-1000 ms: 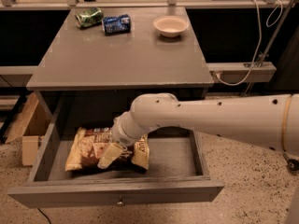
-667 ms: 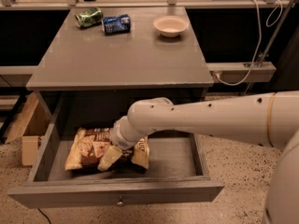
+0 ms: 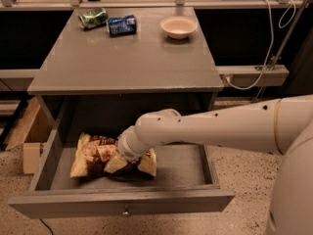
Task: Pick brown chip bag from top drawer and place on counter
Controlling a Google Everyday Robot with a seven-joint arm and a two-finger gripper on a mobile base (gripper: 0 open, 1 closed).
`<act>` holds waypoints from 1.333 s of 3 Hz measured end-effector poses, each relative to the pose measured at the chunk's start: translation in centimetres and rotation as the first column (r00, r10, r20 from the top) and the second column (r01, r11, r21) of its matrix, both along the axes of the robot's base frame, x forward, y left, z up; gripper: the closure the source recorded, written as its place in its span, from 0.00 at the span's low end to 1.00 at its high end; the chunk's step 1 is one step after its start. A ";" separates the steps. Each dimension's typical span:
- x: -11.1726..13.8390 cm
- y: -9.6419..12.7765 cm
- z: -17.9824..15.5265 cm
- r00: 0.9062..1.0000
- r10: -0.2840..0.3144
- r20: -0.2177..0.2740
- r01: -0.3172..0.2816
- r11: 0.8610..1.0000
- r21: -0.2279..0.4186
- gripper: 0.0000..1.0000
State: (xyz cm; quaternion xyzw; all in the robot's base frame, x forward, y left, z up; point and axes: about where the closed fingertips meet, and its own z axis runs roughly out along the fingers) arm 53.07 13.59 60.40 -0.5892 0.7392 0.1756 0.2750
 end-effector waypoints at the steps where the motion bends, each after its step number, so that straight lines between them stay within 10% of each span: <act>1: 0.2 -1.7 1.9 0.998 -0.051 0.047 0.047 0.997 0.067 0.65; 3: -0.9 -5.7 10.1 0.977 -0.093 0.191 0.054 0.978 0.203 1.00; 4: -0.7 -9.2 10.4 0.967 -0.149 0.206 0.107 0.974 0.201 1.00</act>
Offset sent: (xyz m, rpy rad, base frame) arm -0.0005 -0.1137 0.1175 0.2490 -0.2509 -0.1738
